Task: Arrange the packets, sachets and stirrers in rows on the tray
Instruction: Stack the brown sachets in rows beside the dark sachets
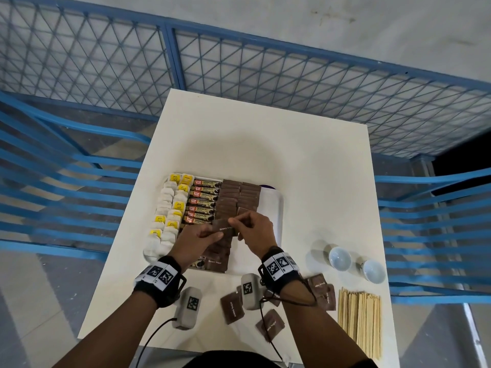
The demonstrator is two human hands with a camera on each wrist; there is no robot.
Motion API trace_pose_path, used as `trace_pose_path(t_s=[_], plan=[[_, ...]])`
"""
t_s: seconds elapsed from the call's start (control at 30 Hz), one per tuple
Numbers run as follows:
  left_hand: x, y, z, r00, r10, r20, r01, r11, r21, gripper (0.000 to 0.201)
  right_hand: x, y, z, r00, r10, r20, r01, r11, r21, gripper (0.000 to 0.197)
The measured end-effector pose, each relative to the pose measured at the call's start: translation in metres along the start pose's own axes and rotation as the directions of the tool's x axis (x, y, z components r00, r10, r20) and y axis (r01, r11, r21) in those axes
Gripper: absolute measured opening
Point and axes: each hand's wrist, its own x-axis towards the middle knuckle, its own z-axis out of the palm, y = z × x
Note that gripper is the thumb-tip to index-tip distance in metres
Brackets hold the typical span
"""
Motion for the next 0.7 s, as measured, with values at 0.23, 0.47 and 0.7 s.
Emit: trace_pose_path(t_s=[0.23,0.47,0.7], plan=[[0.000,-0.004,0.004,0.999,-0.028,-0.042,0.030,0.998,0.053,0.015,0.002,0.015,-0.007,0.996,0.049,0.076,-0.045,0.997,-0.056,0.015],[0.001,-0.007,-0.008,0.996,-0.053,-0.072,0.058,0.996,0.073,0.014,0.012,0.029,-0.022,0.954,0.176,-0.243,-0.213,0.968,-0.131,0.016],[0.004,-0.006,-0.024,0.996,-0.045,-0.075,0.053,0.991,0.122,0.015,0.014,0.033,-0.008,0.920,0.235,-0.313,-0.288,0.948,-0.136,0.022]])
